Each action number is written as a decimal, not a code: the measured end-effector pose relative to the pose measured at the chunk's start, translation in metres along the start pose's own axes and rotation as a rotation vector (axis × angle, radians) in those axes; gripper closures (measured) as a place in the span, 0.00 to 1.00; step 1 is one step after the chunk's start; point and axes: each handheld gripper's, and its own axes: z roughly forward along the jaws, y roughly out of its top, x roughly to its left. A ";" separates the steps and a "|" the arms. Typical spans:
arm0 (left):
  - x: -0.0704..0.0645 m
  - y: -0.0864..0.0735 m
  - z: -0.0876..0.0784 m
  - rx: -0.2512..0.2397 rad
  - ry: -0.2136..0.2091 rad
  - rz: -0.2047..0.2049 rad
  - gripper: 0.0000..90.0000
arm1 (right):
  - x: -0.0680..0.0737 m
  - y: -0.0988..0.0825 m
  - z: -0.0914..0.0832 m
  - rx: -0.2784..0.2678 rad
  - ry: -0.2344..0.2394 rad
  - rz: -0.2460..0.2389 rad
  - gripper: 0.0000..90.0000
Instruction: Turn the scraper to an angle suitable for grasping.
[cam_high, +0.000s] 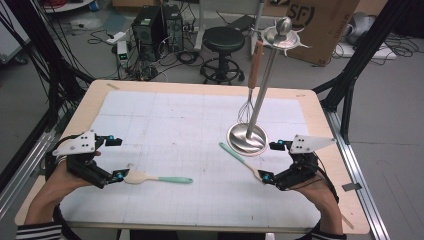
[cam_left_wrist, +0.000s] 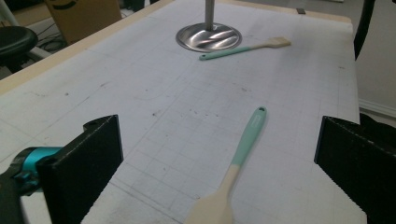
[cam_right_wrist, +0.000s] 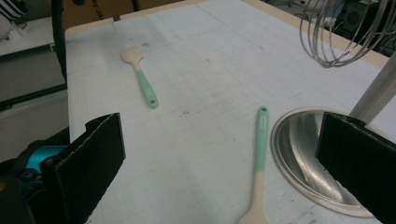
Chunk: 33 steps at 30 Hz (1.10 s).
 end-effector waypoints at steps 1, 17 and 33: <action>0.000 0.003 0.002 0.011 -0.009 0.005 0.02 | -0.001 0.000 -0.001 -0.004 -0.002 -0.002 0.00; -0.004 0.051 0.037 0.228 -0.108 0.138 0.02 | 0.000 -0.002 -0.007 -0.016 -0.010 -0.005 0.00; -0.009 0.049 0.085 0.493 -0.187 0.273 0.04 | 0.000 -0.003 -0.011 -0.025 -0.021 -0.003 0.00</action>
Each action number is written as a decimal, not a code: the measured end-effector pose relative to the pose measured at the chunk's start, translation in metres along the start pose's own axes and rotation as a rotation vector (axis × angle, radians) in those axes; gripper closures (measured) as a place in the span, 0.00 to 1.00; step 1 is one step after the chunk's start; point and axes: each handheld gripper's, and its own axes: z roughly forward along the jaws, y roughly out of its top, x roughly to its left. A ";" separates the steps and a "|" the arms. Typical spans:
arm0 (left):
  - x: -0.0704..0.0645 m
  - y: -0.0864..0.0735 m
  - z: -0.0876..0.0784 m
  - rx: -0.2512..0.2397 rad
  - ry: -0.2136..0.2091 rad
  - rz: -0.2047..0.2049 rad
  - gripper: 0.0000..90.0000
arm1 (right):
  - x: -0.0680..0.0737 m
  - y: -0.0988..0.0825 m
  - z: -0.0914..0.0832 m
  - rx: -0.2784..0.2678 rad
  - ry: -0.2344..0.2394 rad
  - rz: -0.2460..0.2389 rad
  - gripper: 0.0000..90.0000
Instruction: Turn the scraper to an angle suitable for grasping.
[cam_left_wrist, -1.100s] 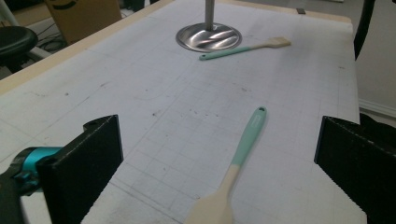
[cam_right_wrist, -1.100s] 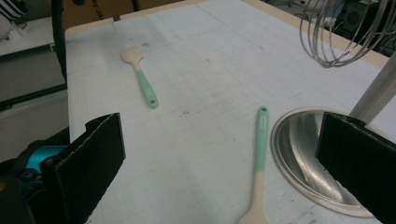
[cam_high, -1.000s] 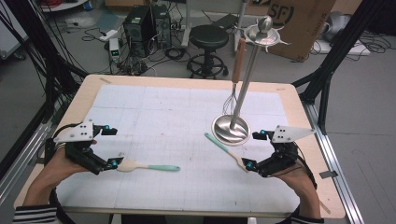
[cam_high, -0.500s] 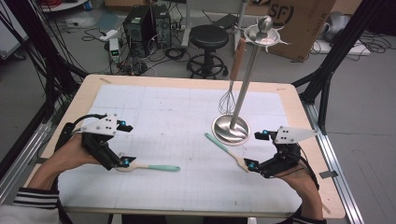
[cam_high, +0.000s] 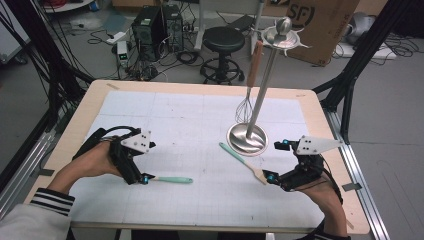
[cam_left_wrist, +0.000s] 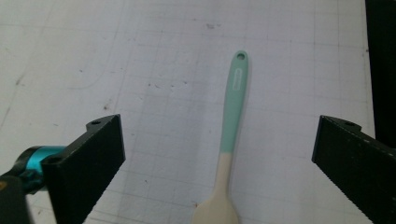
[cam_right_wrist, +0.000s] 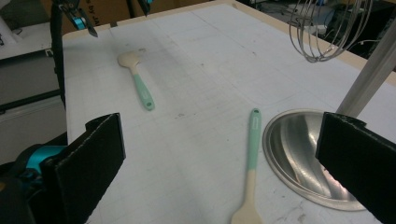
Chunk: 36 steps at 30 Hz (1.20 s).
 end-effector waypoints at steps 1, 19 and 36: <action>0.000 0.000 0.003 0.018 -0.006 0.010 0.04 | 0.000 0.000 0.000 0.002 -0.001 0.001 0.00; 0.001 -0.007 0.043 0.208 -0.070 0.045 0.12 | 0.000 -0.001 0.001 0.000 -0.001 -0.003 0.00; 0.004 -0.012 0.057 0.321 -0.144 0.042 0.34 | -0.002 -0.003 0.002 0.007 0.000 0.007 0.00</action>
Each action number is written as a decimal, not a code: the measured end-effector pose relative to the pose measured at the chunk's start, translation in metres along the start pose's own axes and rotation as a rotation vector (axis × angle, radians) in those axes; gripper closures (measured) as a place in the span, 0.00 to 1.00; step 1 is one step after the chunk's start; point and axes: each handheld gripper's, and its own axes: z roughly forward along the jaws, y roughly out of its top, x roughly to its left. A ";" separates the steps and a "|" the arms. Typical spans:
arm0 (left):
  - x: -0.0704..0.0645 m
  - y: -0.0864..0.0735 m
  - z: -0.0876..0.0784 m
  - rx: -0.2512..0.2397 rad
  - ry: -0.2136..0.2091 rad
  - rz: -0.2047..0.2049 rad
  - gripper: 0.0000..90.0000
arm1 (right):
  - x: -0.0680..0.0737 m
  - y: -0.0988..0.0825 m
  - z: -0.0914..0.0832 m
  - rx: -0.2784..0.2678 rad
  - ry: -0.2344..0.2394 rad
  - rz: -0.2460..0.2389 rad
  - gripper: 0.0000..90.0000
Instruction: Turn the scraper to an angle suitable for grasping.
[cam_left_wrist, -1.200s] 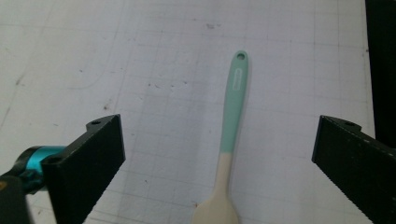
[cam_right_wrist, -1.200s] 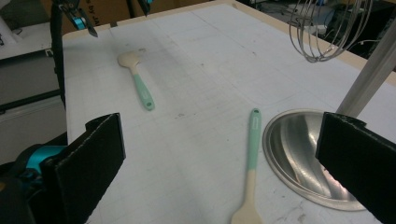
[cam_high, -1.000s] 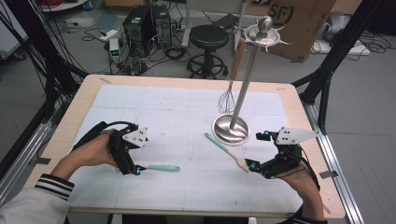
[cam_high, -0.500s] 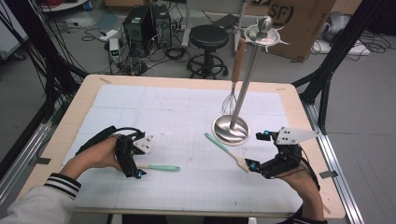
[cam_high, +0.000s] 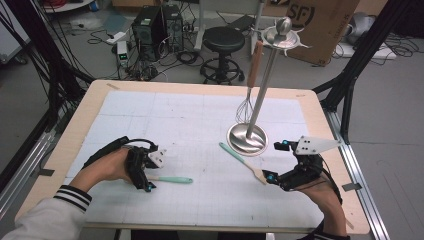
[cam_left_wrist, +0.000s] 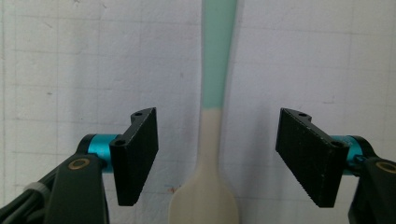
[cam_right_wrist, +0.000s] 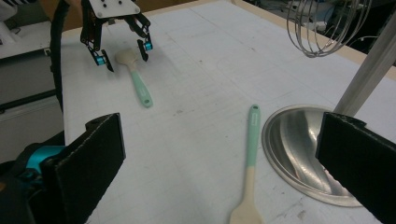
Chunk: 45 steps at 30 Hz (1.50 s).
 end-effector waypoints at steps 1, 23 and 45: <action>0.000 0.000 0.000 0.006 -0.002 -0.006 0.35 | 0.000 0.000 0.000 0.001 0.000 0.000 0.00; -0.002 0.001 0.005 0.082 0.004 -0.040 0.81 | -0.001 -0.003 0.007 0.019 0.008 0.003 0.00; -0.010 0.006 0.005 0.116 0.042 -0.032 0.90 | 0.001 -0.001 0.011 0.022 0.020 0.000 0.00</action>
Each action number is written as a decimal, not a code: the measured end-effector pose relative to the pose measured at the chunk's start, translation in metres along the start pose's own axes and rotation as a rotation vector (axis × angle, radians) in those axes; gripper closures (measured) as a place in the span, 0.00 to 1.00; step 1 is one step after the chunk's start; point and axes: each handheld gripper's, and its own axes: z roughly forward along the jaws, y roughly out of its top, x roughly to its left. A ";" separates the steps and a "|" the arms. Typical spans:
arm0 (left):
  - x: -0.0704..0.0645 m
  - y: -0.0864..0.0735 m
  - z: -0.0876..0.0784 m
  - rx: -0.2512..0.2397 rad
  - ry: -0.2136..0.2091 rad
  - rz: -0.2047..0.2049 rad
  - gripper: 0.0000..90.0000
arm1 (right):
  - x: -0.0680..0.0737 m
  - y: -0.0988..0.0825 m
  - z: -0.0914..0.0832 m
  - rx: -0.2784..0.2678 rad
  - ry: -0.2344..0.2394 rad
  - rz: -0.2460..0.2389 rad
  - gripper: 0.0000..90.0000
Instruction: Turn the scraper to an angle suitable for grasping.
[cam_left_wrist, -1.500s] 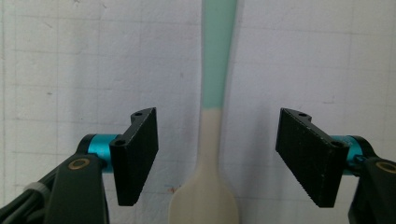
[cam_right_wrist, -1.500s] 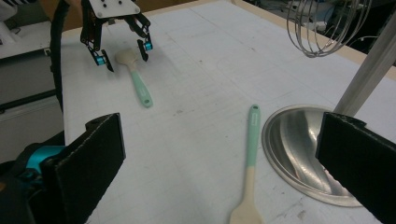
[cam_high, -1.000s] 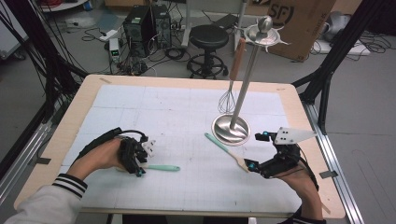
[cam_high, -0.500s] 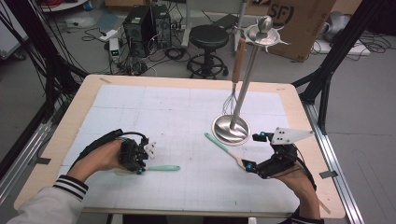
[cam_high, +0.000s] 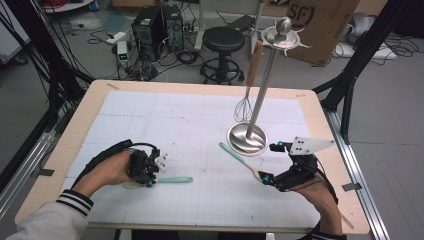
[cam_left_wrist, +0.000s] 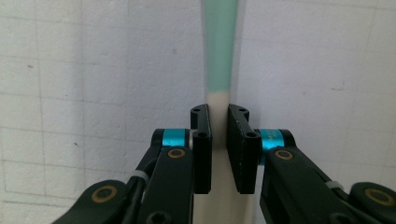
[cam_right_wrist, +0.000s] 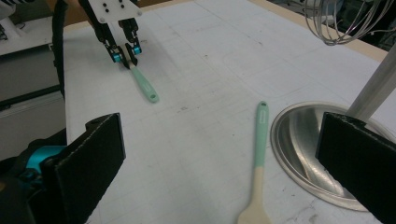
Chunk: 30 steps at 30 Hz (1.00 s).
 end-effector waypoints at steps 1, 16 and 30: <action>0.000 0.000 0.000 -0.007 -0.005 0.001 0.90 | 0.000 0.000 0.000 0.000 -0.004 0.000 0.00; 0.002 -0.005 -0.044 -0.349 -0.004 -0.065 0.90 | -0.003 -0.002 -0.008 -0.011 -0.018 0.007 0.00; -0.008 0.001 -0.078 -0.609 -0.012 -0.098 0.90 | -0.003 0.000 -0.006 -0.012 -0.018 -0.003 0.00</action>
